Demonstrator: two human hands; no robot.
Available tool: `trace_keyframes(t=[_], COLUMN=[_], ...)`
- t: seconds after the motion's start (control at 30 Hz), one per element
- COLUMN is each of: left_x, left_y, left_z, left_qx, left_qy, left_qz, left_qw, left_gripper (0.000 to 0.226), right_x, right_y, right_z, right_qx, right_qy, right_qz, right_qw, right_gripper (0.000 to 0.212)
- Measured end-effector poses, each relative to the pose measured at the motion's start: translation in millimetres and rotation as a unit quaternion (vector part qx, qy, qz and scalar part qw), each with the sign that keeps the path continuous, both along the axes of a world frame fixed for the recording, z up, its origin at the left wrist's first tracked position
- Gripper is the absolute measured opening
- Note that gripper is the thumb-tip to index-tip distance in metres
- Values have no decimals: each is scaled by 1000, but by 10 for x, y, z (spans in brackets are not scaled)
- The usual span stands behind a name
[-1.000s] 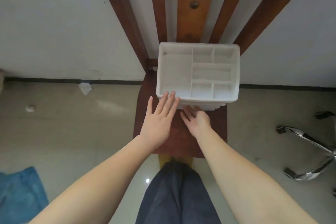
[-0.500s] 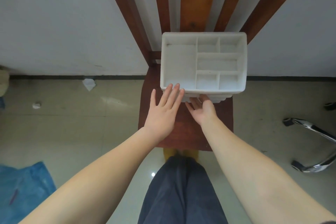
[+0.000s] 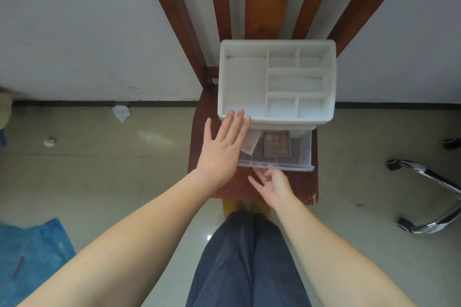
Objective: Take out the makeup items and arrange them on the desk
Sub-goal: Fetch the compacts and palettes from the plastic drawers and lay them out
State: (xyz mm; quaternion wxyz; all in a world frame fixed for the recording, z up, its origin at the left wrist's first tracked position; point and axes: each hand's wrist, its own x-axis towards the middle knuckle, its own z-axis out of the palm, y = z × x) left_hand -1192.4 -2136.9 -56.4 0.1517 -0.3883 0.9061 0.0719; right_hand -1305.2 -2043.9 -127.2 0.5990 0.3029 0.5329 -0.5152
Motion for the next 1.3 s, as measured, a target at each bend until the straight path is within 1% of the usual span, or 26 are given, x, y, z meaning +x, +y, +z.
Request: trace_keyframes(t=[0.07,0.17,0.2,0.23,0.27,0.3,0.33,0.37,0.43,0.47,0.5,0.53,0.57,0.6,0.63,0.67,0.73,0.8,0.83,0.87,0.93,0.97,1.07,1.17,1.23,1.3], left_x=[-1,22,37,56,81,117,159,181,148,105,45,-31,-113,-187,-241,-270,-274,-249,-233,-216,-187,-182,-169,-119,-73,-8], left_y=[11,20,24,32,48,68,86,91,48,3,-56,-116,-166,-207,-240,-265,-297,-307,-305,-300,-292,-291,-313,-328,-328,-281], left_z=[-8,-60,-82,-104,-148,-210,-276,-319,-343,-363,-389,-422,-451,-488,-537,-595,-719,-812,-845,-876,-921,-932,-880,-709,-519,-321], left_qx=[3,-14,-33,-45,-43,-23,11,57,136,147,147,144,135,123,108,92,63,33,21,14,7,4,29,101,138,159], left_qy=[5,22,48,77,105,123,128,117,74,51,30,3,-22,-43,-63,-82,-116,-126,-123,-116,-103,-98,-90,-66,-22,45], left_qz=[6,6,-4,-31,-82,-145,-199,-217,-166,-132,-106,-96,-97,-104,-113,-119,-132,-161,-173,-181,-190,-189,-169,-134,-102,-59], left_qw=[1000,1000,998,996,990,981,972,967,974,979,983,985,986,986,986,985,982,978,977,976,976,977,981,984,985,984], left_gripper=[83,82,81,77,70,63,57,52,50,53,57,60,63,66,68,69,73,77,78,79,78,77,76,81,82,81], right_x=[30,7,-12,-41,-89,-155,-242,-349,-596,-718,-819,-893,-936,-953,-956,-959,-980,-994,-995,-989,-972,-974,-1004,-1053,-1076,-1074], right_y=[148,191,174,152,130,114,107,103,92,67,25,-25,-86,-149,-204,-256,-338,-363,-363,-356,-348,-349,-364,-314,-237,-135], right_z=[-27,-31,-1,55,145,226,290,357,452,464,455,426,381,323,245,162,12,-95,-129,-154,-165,-155,-62,92,256,444], right_qx=[-2,-13,-15,-11,-9,-9,-17,-27,-38,-41,-49,-64,-83,-98,-106,-106,-99,-96,-92,-89,-93,-96,-108,-112,-113,-150], right_qy=[-4,-16,-10,11,44,92,152,215,348,423,488,533,555,556,552,549,557,578,587,592,596,596,569,551,550,538], right_qz=[12,52,92,163,259,360,447,513,581,603,628,658,693,728,759,781,799,796,793,790,785,782,787,785,762,729], right_qw=[1000,998,996,986,965,928,881,831,735,676,605,527,453,387,329,279,204,152,137,131,139,152,214,260,323,396], right_gripper=[68,57,50,41,31,26,23,22,21,21,21,22,25,30,38,47,62,65,64,62,59,58,60,63,66,68])
